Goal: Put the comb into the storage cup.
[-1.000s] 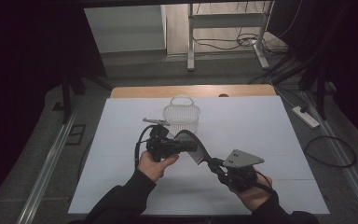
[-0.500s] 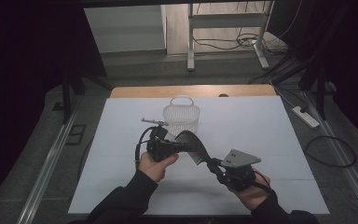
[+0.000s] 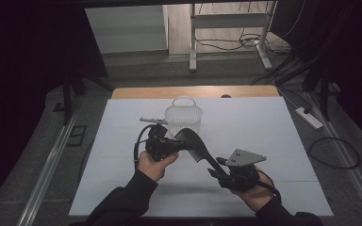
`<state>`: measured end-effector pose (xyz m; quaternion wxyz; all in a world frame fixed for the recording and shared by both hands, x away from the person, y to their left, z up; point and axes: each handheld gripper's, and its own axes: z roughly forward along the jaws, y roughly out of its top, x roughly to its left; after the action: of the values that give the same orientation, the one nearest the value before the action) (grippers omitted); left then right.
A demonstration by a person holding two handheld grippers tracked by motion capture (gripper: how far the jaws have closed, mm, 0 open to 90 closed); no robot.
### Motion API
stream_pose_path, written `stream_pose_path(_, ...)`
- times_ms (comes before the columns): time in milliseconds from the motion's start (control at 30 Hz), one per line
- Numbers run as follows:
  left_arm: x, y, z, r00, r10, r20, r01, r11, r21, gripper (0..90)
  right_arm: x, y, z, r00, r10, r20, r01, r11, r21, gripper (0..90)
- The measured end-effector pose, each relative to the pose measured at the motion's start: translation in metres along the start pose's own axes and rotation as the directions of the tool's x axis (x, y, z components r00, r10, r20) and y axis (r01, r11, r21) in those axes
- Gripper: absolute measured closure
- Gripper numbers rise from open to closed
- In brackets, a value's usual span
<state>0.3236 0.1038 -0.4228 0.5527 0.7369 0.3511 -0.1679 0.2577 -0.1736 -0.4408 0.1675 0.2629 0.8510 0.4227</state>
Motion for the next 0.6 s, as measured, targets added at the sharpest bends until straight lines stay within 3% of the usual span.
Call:
stream_pose_path(267, -0.0024, 0.0024, -0.0026, 0.9991, 0.03, -0.028, -0.03, 0.9995, 0.001, 87.2, -0.0051, -0.0018, 0.0016, 0.9994, 0.025, -0.022, -0.025, 0.999, 0.041, 34.1)
stream_pose_path(600, -0.005, 0.0059, -0.0083, 0.9954, 0.07, -0.066, -0.069, 0.9975, 0.009, 87.2, -0.0082, -0.004, 0.0023, 0.9977, 0.03, -0.061, -0.025, 0.996, 0.081, 27.5)
